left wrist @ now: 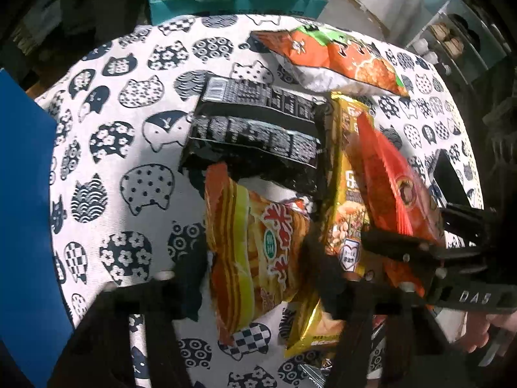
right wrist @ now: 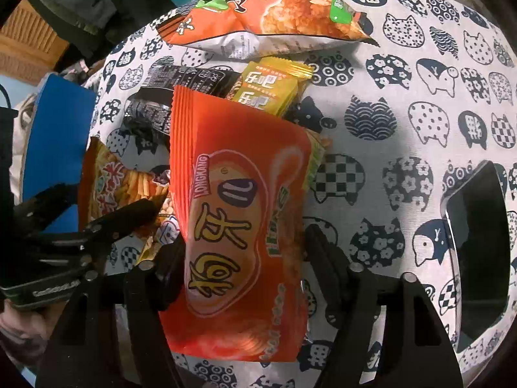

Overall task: Organize snacks
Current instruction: 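Grasp the orange striped snack bag with the left tool while the right tool grasps the red bag, then lift both bags and carry them over the cardboard box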

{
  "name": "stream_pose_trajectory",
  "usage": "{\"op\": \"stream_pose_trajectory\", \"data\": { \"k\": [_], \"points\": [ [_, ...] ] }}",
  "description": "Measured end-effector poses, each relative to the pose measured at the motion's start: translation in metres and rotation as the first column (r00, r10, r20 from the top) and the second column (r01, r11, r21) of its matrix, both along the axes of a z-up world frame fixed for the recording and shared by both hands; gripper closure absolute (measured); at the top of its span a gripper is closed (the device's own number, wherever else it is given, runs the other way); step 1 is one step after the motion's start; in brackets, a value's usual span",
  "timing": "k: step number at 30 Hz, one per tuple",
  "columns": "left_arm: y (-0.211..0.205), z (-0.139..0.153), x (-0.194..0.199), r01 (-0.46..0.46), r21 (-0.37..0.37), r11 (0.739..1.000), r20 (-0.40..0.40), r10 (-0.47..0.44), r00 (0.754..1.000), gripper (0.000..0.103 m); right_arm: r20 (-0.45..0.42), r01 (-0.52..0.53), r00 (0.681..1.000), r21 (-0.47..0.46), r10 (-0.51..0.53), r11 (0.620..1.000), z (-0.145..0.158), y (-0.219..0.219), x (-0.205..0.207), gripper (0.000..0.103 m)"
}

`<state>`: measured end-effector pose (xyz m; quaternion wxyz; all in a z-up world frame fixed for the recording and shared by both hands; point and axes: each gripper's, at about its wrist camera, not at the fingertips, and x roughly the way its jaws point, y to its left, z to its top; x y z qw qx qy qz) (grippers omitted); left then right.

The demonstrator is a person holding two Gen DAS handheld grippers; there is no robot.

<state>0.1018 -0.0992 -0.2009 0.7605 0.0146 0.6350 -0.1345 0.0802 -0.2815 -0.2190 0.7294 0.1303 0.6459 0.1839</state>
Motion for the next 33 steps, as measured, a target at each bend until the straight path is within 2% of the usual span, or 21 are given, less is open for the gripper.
{"op": "stream_pose_trajectory", "data": {
  "k": [1, 4, 7, 16, 23, 33],
  "points": [
    [0.0, 0.0, 0.0, 0.002, 0.001, 1.0, 0.003, -0.002, 1.0, 0.052, 0.005, -0.001, 1.0, 0.004, 0.001, 1.0, 0.001, 0.002, 0.001, 0.051],
    [-0.001, 0.005, -0.004, 0.007, 0.037, 0.999, 0.04, -0.008, 0.999, 0.059, 0.034, -0.015, 0.999, -0.028, 0.016, 0.999, 0.009, 0.006, 0.001, 0.054],
    [0.001, 0.011, -0.006, 0.006, 0.047, 0.999, 0.059, -0.009, 0.998, 0.061, 0.057, -0.022, 0.998, -0.038, 0.024, 0.999, 0.014, 0.007, 0.0, 0.056],
    [0.013, 0.04, -0.017, -0.006, 0.082, 0.997, 0.135, -0.006, 0.991, 0.062, 0.158, -0.056, 0.985, -0.121, 0.075, 0.991, 0.039, 0.021, -0.003, 0.056],
    [0.021, 0.063, -0.029, -0.004, 0.108, 0.994, 0.186, -0.017, 0.982, 0.062, 0.245, -0.08, 0.961, -0.19, 0.127, 0.978, 0.067, 0.033, -0.006, 0.056],
    [0.034, 0.096, -0.046, -0.005, 0.113, 0.994, 0.255, -0.024, 0.967, 0.062, 0.324, -0.094, 0.931, -0.231, 0.168, 0.968, 0.098, 0.046, -0.015, 0.056]
  ]
}}
